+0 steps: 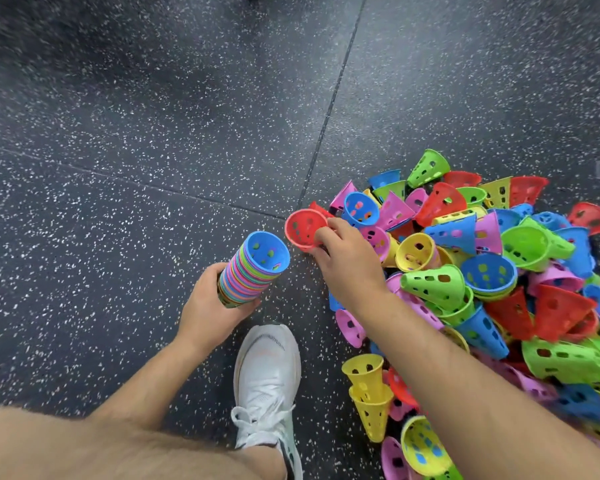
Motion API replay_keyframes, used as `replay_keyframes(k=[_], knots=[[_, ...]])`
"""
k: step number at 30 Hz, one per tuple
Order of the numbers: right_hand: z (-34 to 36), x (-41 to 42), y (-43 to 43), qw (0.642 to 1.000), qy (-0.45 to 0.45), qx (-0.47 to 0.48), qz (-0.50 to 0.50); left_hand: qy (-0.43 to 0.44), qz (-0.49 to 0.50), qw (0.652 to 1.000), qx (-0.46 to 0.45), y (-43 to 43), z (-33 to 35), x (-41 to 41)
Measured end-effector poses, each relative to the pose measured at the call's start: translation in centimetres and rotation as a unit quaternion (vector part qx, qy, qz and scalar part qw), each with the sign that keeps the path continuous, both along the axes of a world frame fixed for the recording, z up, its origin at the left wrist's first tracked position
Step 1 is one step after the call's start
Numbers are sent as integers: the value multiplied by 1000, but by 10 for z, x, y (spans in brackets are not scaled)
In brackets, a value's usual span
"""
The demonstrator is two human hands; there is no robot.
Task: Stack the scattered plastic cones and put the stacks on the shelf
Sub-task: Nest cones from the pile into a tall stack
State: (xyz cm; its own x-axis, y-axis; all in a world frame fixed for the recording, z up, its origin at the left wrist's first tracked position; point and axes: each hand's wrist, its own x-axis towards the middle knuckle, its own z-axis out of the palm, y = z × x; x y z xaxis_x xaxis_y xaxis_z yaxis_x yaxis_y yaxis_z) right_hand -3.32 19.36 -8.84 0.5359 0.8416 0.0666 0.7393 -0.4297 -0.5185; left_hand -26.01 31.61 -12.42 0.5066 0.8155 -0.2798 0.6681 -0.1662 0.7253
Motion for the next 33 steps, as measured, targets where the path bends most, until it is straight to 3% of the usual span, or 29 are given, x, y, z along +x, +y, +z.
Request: replay_keyframes(k=[5,10,14,18,21,25,29,33], knots=[[45,5,-29,985,48,133,-98,-5,-22,1000,-11,-11,0,24],[54,7,-24,998,35,60,8,-26,-36,999,-9,-14,2,48],[46,17,-8,992,95,82,-27,-31,-26,999,-5,-6,0,48],[21,37,31,996,46,-50,58,-21,-12,1000,-17,4,-4,38],[3,40,59,973,-44,-191,124,-9,-6,1000,-15,9,-5,31],[-16,33,79,941,-131,-279,141,-12,-7,1000,-14,15,-8,27],[-30,30,82,929,-171,-302,132,-5,-4,1000,-9,18,-11,24],[-23,29,71,958,-126,-231,115,1,-2,1000,-3,20,-12,25]])
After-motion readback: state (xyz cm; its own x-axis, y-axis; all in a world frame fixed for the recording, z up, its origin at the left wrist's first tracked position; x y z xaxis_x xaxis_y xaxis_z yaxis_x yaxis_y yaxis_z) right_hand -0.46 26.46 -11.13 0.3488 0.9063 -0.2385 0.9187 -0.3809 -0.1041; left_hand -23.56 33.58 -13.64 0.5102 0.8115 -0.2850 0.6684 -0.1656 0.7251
